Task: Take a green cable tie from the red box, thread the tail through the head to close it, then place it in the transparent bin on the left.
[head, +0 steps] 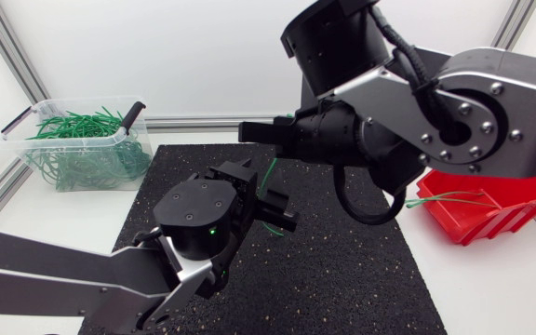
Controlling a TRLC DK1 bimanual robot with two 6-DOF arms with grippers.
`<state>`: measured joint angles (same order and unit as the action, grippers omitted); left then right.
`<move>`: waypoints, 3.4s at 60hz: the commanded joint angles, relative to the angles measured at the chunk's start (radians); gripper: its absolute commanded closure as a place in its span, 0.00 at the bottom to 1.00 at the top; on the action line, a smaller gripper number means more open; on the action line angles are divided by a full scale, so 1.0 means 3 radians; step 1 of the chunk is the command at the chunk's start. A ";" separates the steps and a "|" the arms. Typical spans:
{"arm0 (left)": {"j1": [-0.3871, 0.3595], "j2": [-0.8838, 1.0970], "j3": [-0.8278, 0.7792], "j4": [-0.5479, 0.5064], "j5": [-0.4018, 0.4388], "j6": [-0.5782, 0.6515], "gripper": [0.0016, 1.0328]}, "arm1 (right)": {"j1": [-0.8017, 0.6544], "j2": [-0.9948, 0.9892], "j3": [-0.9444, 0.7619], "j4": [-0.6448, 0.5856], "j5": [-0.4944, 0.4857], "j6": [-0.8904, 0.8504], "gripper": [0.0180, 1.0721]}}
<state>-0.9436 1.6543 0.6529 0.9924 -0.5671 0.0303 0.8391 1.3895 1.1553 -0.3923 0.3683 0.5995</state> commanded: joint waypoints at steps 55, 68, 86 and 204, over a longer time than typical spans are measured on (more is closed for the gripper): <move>-0.0020 0.0090 0.0125 0.0057 -0.0043 0.0241 0.96 | 0.0021 -0.0107 -0.0282 0.0520 -0.0006 -0.0229 0.94; -0.0005 0.0044 0.0114 0.0051 -0.0032 0.0257 0.96 | -0.0051 -0.0183 -0.0313 0.0612 -0.0190 -0.0306 0.80; 0.0134 -0.0166 0.0063 0.0036 0.0157 0.0313 0.96 | -0.0470 -0.0403 -0.0297 0.0643 -0.0854 -0.0464 0.64; 0.0716 -0.1771 0.0099 -0.1938 0.3225 -0.1661 0.96 | -0.1242 0.0021 -0.0717 -0.0124 -0.4950 -0.3614 0.64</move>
<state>-0.7174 1.1389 0.6483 0.4152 0.3889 -0.4316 0.4522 1.3769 0.9653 -0.4458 -1.1217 -0.4793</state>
